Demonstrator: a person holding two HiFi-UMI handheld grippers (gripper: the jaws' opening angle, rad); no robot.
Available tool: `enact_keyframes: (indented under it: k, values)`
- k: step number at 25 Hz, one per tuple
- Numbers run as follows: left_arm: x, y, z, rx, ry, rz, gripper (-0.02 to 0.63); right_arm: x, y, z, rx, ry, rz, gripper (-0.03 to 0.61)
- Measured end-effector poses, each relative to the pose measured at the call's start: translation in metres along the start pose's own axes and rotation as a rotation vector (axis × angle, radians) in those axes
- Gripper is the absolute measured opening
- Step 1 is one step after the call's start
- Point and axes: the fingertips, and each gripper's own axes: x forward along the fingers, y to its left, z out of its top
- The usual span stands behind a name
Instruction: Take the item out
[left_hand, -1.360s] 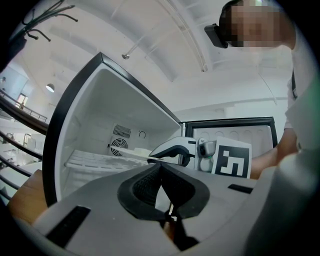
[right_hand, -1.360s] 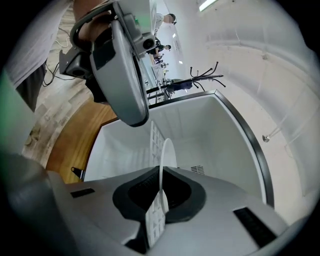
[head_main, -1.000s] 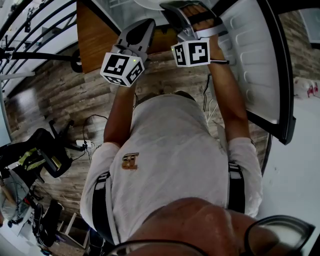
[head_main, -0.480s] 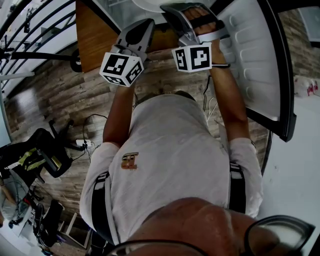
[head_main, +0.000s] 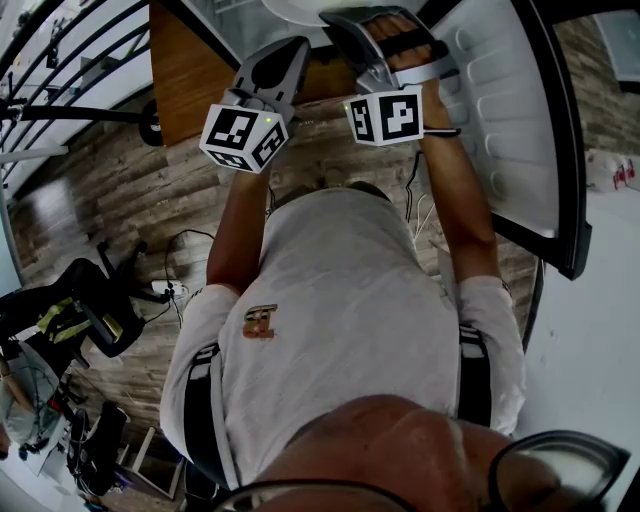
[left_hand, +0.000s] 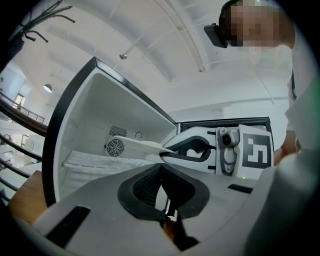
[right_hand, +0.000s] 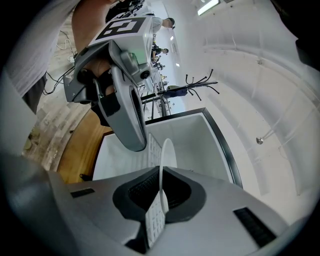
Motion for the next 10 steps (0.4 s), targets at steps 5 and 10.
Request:
enact_keyframes:
  k: [5,10]
  values:
    - [-0.0015,-0.0008,0.0019,0.000,-0.004,0.003,0.018,-0.0009,-0.0010,0.0016,-0.001,-0.002,0.001,0.039]
    - [-0.0005,-0.0008,0.0000,0.000,-0.003,0.003,0.018,0.0003,0.0009,0.0017,0.002,-0.006,0.004,0.039]
